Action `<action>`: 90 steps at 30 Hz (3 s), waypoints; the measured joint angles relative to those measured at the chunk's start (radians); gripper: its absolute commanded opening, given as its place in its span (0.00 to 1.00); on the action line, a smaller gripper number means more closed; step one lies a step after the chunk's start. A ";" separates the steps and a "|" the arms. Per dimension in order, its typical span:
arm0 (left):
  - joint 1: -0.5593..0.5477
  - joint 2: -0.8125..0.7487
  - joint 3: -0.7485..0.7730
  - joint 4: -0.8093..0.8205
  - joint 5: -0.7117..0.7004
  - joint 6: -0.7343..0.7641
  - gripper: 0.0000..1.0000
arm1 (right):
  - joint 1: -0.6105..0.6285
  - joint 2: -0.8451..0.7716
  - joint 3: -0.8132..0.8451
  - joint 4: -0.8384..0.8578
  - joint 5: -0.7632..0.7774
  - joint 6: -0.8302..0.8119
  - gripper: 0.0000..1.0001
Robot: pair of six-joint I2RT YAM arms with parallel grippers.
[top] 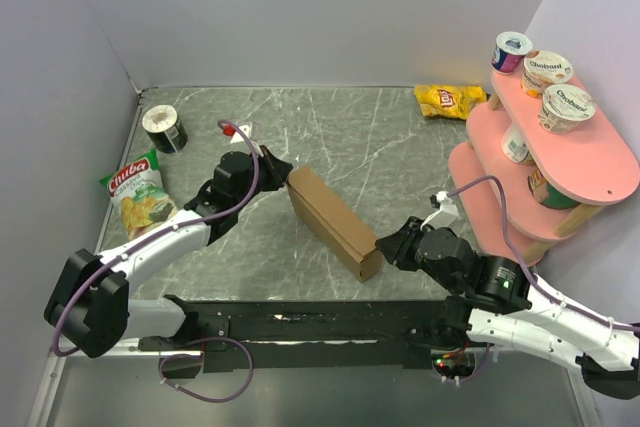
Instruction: Fold the paper box
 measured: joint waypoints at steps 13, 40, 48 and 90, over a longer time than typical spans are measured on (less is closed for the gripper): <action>-0.034 0.057 0.032 0.028 -0.062 0.000 0.05 | 0.047 0.140 0.089 -0.112 0.134 0.004 0.19; -0.035 0.098 0.048 0.068 -0.100 0.018 0.05 | 0.149 0.276 0.168 -0.179 0.265 0.047 0.72; -0.041 0.060 0.023 0.063 -0.095 0.047 0.06 | 0.158 0.360 0.301 -0.378 0.197 0.035 0.86; 0.077 -0.241 -0.071 -0.425 0.122 0.037 0.98 | -0.018 0.466 0.163 -0.018 -0.383 -0.421 1.00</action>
